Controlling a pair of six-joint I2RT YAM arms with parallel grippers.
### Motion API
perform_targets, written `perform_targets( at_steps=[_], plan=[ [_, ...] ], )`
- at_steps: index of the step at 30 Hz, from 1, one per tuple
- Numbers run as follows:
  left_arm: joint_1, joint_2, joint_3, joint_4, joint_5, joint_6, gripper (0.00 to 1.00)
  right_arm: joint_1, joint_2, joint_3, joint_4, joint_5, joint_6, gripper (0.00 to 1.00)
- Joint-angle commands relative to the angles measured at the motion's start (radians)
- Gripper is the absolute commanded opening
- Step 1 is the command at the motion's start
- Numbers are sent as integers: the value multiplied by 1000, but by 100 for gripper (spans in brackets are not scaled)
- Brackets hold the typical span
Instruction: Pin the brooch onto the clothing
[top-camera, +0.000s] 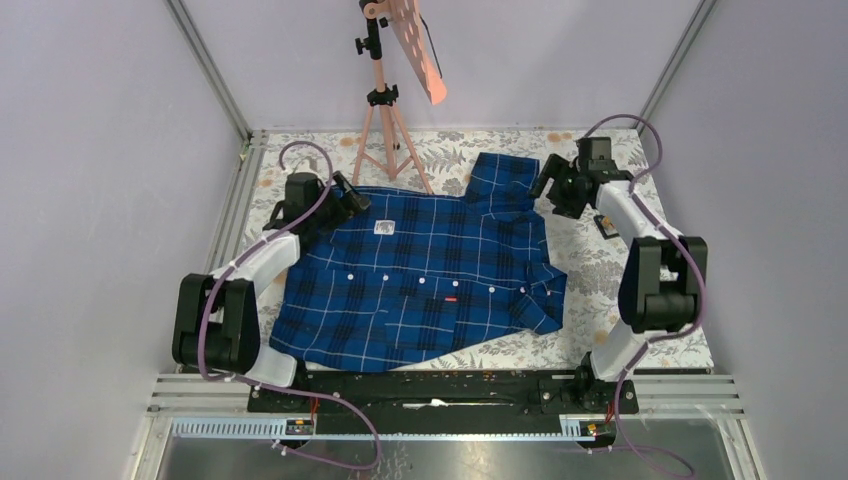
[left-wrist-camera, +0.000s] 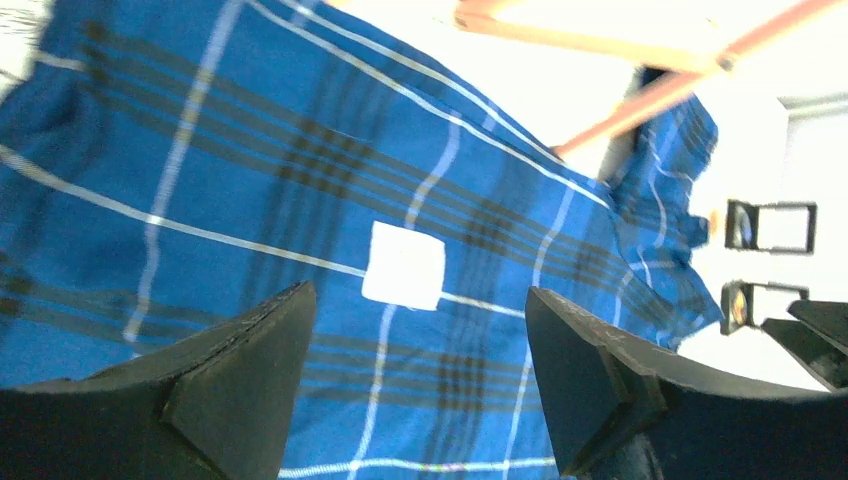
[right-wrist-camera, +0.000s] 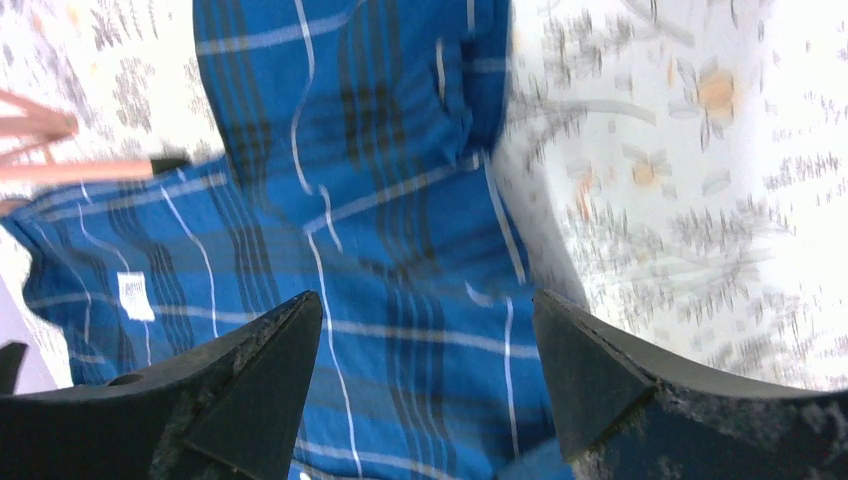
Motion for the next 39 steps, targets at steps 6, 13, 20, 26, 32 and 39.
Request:
perform_targets(
  at_steps=[6, 13, 20, 26, 32, 39],
  plan=[
    [-114, -131, 21, -111, 75, 81, 82, 58, -304, -352, -104, -40, -46, 80],
    [-115, -241, 18, -226, 184, 96, 82, 257, -434, -496, -142, 149, -5, 88],
    [-115, -415, 95, -441, 229, 198, 83, 375, -452, -567, -135, 383, 26, 76],
    [-114, -481, 222, -629, 165, 312, 85, 405, -466, -671, -83, 336, 67, 44],
    [-114, -476, 274, -614, 175, 333, 86, 426, -625, -745, -139, 229, 167, 30],
    [-114, -403, 242, -542, 179, 376, 86, 429, -721, -672, -296, 208, 193, 49]
  ],
)
